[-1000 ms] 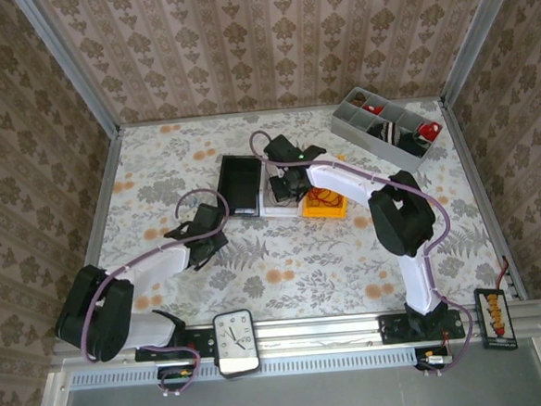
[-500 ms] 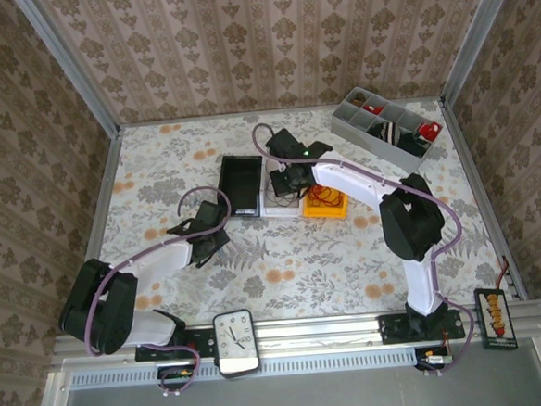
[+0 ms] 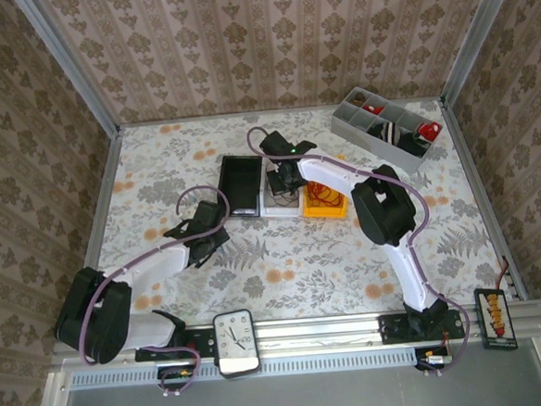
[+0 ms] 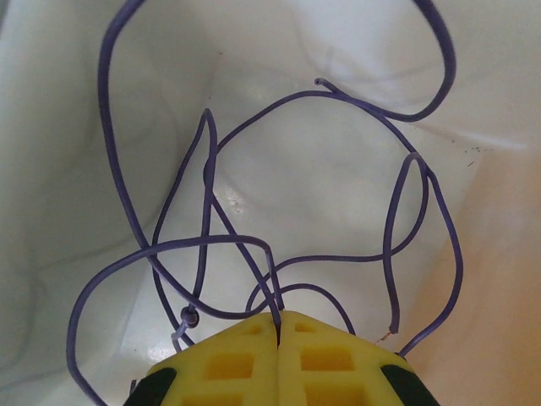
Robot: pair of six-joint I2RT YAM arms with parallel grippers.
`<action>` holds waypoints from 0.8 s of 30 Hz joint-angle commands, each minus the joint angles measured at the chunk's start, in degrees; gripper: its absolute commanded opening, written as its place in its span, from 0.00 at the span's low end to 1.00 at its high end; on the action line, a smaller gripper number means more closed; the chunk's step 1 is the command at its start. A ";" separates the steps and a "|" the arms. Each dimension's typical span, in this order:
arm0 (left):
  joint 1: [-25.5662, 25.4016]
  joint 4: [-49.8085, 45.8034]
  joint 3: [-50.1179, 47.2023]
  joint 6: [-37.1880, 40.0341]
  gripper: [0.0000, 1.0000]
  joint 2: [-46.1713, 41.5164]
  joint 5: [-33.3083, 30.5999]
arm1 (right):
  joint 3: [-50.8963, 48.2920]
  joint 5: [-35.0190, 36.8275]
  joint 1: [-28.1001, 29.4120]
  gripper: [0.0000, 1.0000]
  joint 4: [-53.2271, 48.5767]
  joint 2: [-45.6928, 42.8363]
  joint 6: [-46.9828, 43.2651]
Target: Untangle the cables
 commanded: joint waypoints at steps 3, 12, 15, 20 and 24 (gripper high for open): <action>-0.27 1.43 -0.66 4.63 0.00 -1.83 1.01 | -0.75 2.24 0.42 0.07 1.75 -5.01 -1.07; -0.27 1.41 -0.67 13.95 0.00 -5.46 8.53 | -3.91 5.23 0.05 0.44 4.21 -13.20 -0.83; -0.27 2.61 -1.17 18.08 0.00 -6.86 14.26 | -8.13 5.09 -0.05 0.45 7.20 -17.68 -0.52; -2.94 4.58 -0.64 25.79 0.00 -7.30 30.73 | -20.09 -2.88 0.13 0.46 15.14 -26.99 -1.15; -6.23 4.52 -0.19 28.30 0.04 -4.00 42.40 | -29.30 -6.24 0.64 0.46 18.92 -32.79 -1.11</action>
